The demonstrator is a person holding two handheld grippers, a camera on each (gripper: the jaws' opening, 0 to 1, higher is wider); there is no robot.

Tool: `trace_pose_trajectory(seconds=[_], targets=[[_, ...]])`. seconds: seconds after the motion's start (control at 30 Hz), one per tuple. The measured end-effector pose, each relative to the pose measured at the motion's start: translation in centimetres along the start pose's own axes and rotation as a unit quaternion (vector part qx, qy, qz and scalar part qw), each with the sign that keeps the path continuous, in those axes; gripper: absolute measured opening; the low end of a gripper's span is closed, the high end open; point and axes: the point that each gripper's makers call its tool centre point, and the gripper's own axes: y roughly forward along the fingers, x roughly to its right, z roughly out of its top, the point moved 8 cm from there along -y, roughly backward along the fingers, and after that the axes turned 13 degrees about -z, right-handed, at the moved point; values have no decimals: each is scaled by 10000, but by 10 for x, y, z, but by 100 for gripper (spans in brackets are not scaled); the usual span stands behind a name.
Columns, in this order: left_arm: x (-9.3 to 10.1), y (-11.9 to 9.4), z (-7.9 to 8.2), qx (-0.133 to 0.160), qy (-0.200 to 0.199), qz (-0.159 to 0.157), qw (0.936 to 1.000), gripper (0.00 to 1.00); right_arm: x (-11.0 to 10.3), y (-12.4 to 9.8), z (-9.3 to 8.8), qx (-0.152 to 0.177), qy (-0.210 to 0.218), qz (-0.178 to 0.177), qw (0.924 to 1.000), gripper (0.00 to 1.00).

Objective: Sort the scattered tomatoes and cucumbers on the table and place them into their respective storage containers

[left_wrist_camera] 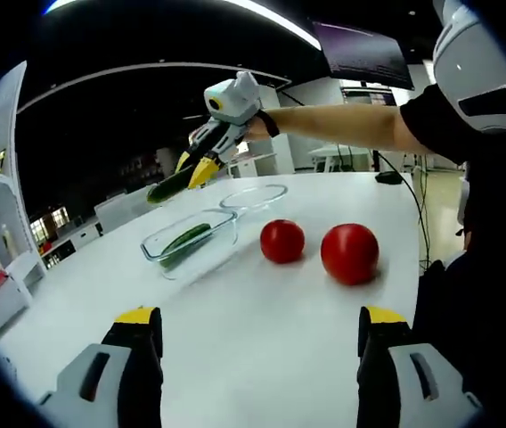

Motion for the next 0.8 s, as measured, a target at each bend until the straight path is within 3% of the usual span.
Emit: trace_pose_trajectory(seconds=[0.17, 0.47, 0.63, 0.8], targets=[[-1, 1, -3, -17, -38, 23, 10000, 91, -6, 29, -22, -322, -59, 157, 9993, 17], [-6, -3, -3, 77, 9, 146, 9999, 89, -15, 58, -54, -486, 33, 395, 9980, 17], [-11, -2, -8, 38, -68, 219, 9997, 88, -23, 66, -57, -496, -273, 630, 9964, 17], [-13, 0, -12, 8, -124, 226, 9997, 88, -23, 69, -57, -503, -316, 703, 9958, 17]])
